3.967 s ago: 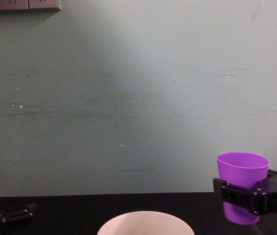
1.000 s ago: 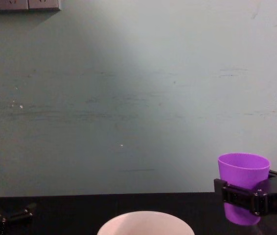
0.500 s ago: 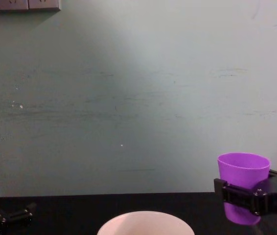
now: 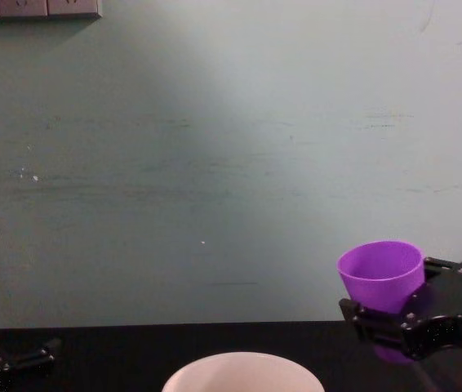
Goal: Pick up the cup and pour the mung beans from the cup into the bowl.
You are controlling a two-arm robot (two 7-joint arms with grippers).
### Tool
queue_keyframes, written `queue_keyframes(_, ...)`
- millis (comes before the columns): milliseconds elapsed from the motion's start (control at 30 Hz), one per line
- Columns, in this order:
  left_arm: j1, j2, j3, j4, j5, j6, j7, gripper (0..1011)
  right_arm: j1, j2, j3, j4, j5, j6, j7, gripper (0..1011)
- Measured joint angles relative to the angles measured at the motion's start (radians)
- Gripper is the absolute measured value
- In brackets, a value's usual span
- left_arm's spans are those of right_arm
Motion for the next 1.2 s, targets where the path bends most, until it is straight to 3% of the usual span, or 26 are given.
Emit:
queue_keyframes(367, 0.0, 0.0, 0.0, 0.0, 0.0, 0.0, 0.0, 1000, 0.056, 0.023, -0.069, -0.023, -0.166, 0.061, 0.02, 715)
queue_keyframes(800, 0.0, 0.0, 0.0, 0.0, 0.0, 0.0, 0.0, 1000, 0.123, 0.029, -0.143, -0.021, -0.31, 0.113, 0.076, 715)
queue_keyframes(833, 0.0, 0.0, 0.0, 0.0, 0.0, 0.0, 0.0, 1000, 0.136, 0.031, -0.162, -0.02, -0.348, 0.124, 0.083, 715)
queue_keyframes(867, 0.0, 0.0, 0.0, 0.0, 0.0, 0.0, 0.0, 1000, 0.136, 0.031, -0.162, -0.02, -0.348, 0.124, 0.083, 715)
queue_keyframes(933, 0.0, 0.0, 0.0, 0.0, 0.0, 0.0, 0.0, 1000, 0.151, 0.033, -0.186, -0.02, -0.398, 0.14, 0.089, 715)
queue_keyframes(1200, 0.0, 0.0, 0.0, 0.0, 0.0, 0.0, 0.0, 1000, 0.178, 0.034, -0.241, -0.021, -0.517, 0.166, 0.096, 715)
